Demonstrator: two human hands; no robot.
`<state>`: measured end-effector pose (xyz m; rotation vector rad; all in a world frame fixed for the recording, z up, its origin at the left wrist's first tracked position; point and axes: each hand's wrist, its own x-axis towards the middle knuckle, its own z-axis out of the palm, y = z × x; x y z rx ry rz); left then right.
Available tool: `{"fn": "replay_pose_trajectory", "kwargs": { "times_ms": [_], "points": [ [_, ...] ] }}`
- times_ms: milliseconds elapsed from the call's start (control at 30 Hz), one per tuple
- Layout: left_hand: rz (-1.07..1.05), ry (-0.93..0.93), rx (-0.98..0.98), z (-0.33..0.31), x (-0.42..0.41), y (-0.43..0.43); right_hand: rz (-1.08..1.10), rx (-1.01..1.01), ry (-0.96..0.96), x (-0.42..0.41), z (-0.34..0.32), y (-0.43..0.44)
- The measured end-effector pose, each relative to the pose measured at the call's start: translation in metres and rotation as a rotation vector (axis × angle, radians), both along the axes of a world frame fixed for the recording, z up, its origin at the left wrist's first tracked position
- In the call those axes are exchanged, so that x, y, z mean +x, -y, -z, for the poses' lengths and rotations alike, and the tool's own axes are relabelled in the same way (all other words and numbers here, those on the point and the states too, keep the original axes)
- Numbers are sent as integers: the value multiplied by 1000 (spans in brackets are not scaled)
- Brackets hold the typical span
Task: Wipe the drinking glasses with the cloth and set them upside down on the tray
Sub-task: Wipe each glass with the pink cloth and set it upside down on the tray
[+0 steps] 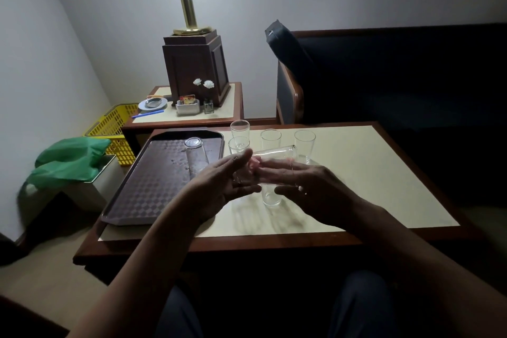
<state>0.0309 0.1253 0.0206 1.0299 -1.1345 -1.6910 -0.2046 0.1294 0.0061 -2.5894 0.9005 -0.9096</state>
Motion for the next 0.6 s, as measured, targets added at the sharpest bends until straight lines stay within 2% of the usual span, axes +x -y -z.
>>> {"fn": "replay_pose_trajectory", "kwargs": {
  "times_ms": [33,67,167,233,300,333,400,467,533,600],
  "points": [
    [-20,-8,-25,0,1,0,18,59,0,1,-1,-1],
    [-32,-22,-58,0,1,-1,35,206,38,2,-4,-2],
    [-93,10,-216,4,8,-3,-46,845,277,-2,-22,-5],
    [-83,14,-352,6,10,-4,-44,1004,412,-6,-30,-6],
    [-57,2,-403,7,9,-6,-11,980,475,-5,-30,-8],
    [-54,27,-396,6,9,-6,10,904,473,-4,-27,-10],
    [0,81,-301,1,6,-6,44,686,451,0,-22,-13],
    [66,44,-149,0,5,-3,46,501,387,1,-16,-14],
    [57,-1,-100,-1,6,0,43,516,323,3,-11,-12],
    [66,21,-180,1,7,1,16,731,363,4,-14,-12]
  ]
}}
